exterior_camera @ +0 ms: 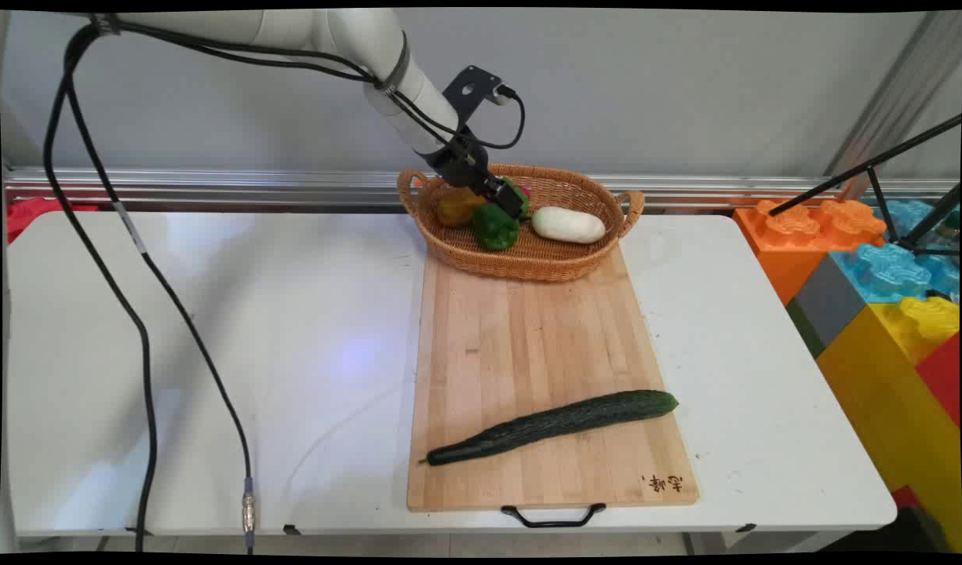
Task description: Pick up the cucumber from the cutting board
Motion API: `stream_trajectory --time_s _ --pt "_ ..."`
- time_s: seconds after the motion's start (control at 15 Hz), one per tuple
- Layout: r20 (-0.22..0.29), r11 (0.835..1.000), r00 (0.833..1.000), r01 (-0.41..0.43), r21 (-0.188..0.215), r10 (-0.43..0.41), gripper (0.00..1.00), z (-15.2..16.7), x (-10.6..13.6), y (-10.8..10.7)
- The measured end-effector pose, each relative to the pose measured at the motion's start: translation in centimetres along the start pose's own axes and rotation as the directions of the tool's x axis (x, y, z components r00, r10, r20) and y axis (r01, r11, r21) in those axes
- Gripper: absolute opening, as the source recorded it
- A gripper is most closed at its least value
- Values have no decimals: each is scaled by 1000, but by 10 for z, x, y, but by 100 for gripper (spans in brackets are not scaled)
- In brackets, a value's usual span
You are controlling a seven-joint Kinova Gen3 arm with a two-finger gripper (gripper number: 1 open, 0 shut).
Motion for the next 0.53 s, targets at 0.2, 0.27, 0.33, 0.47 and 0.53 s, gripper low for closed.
stream_trajectory --time_s 0.2,0.27,0.33,0.47,0.53 --pt "-6 1000 1000 -15 -24 15 100 -2 5 13" --pt "-8 999 1000 -23 -36 22 100 -6 6 21" --pt "-9 998 1000 -29 -48 29 100 -12 8 29" --pt "-2 996 999 -37 -82 37 100 -27 7 50" --pt "5 994 999 -41 -103 42 100 -38 6 64"
